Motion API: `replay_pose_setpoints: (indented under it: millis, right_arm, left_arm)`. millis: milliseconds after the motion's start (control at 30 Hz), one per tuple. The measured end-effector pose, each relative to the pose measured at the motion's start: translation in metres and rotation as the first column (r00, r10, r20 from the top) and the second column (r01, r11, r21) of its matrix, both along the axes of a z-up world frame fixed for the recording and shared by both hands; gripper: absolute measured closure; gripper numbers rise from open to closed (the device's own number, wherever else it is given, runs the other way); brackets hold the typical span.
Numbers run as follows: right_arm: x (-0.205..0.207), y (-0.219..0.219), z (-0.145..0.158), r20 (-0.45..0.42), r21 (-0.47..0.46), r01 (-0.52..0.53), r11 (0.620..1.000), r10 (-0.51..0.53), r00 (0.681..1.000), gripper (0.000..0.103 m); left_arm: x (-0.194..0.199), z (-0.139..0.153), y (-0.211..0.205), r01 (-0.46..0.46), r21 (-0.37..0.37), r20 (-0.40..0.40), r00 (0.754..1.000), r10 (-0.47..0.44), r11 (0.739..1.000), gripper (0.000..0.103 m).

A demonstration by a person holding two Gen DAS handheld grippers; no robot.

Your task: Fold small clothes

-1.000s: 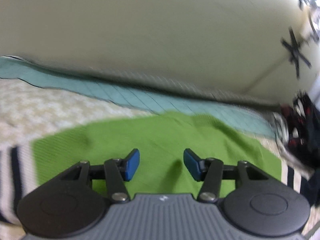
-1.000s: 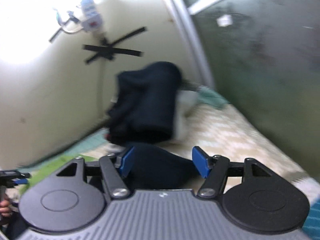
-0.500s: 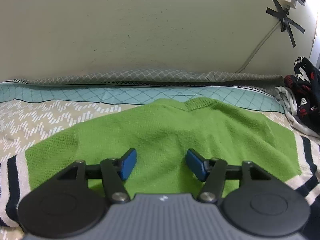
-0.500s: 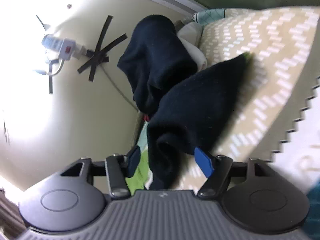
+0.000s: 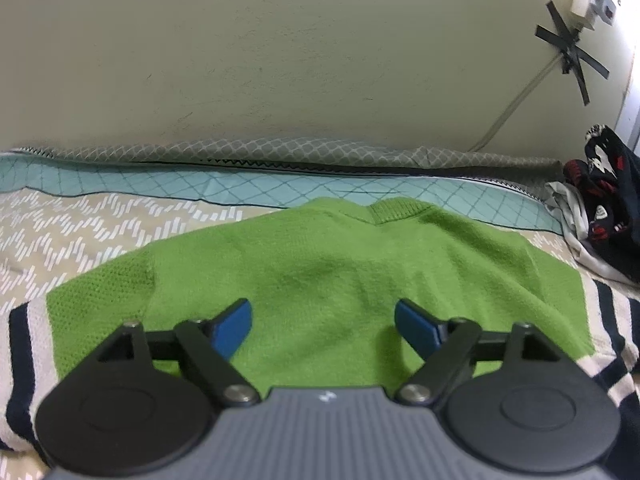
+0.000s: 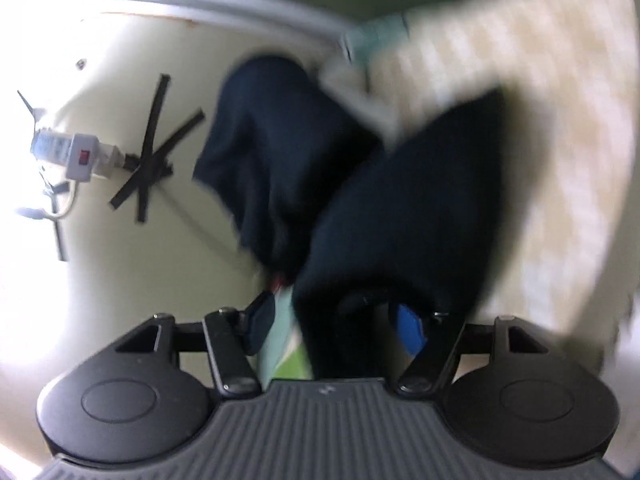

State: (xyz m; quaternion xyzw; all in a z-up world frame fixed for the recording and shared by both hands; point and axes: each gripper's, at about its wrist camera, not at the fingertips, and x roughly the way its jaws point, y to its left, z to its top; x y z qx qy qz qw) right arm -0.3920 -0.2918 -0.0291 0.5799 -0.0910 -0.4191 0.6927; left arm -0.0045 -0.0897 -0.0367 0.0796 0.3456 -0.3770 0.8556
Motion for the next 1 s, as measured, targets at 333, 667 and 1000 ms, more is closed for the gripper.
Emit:
replay_pose_setpoints:
  millis: [333, 667, 1000]
  right_arm:
    - [-0.019, 0.034, 0.049, -0.329, -0.387, 0.058, 0.920, -0.197, 0.924, 0.086]
    - [0.172, 0.115, 0.120, -0.605, -0.649, -0.599, 0.469, 0.159, 0.780, 0.043]
    - [0.153, 0.058, 0.087, -0.601, -0.493, -0.667, 0.559, 0.335, 0.725, 0.036]
  left_arm:
    - [0.002, 0.001, 0.004, 0.004, -0.023, -0.022, 1.000, -0.004, 1.000, 0.020]
    - [0.042, 0.021, 0.072, -0.080, -0.311, -0.135, 0.990, 0.039, 0.947, 0.019]
    - [0.063, 0.027, 0.100, -0.130, -0.390, -0.236, 0.971, 0.038, 0.912, 0.019]
